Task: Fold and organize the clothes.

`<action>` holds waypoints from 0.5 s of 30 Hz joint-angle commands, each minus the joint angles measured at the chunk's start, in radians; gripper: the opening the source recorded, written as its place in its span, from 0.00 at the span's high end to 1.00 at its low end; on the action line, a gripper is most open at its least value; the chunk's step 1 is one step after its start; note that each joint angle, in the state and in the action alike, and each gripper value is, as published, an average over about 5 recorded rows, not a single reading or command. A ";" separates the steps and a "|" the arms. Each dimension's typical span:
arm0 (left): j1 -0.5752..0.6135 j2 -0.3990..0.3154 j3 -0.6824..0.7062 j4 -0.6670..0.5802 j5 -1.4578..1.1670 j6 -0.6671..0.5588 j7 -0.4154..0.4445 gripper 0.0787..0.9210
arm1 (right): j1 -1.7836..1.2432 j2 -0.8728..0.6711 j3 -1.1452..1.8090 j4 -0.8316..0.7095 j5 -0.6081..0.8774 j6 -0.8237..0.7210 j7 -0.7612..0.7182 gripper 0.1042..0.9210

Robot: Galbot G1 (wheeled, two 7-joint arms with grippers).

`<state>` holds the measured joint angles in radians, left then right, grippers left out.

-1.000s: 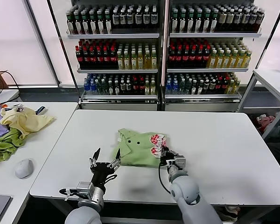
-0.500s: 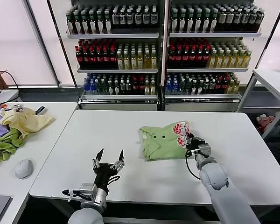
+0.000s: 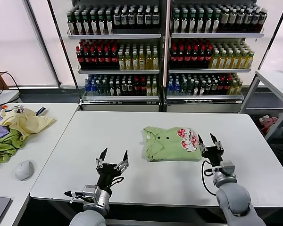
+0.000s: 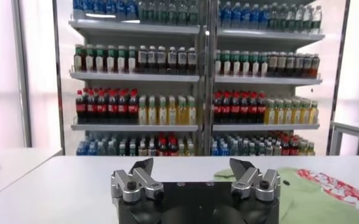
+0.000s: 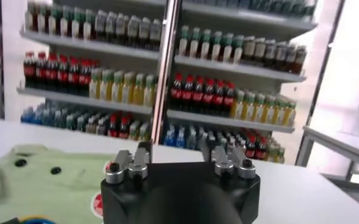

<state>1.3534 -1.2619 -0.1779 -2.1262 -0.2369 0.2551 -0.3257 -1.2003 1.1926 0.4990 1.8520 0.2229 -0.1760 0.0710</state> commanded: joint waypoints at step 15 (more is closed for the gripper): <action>0.010 0.005 0.018 -0.032 0.024 0.005 0.039 0.12 | -0.392 0.099 0.124 0.335 -0.007 0.131 -0.006 0.12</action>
<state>1.3602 -1.2584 -0.1621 -2.1530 -0.2213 0.2589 -0.3002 -1.4923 1.2637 0.5962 2.1052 0.2231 -0.0914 0.0682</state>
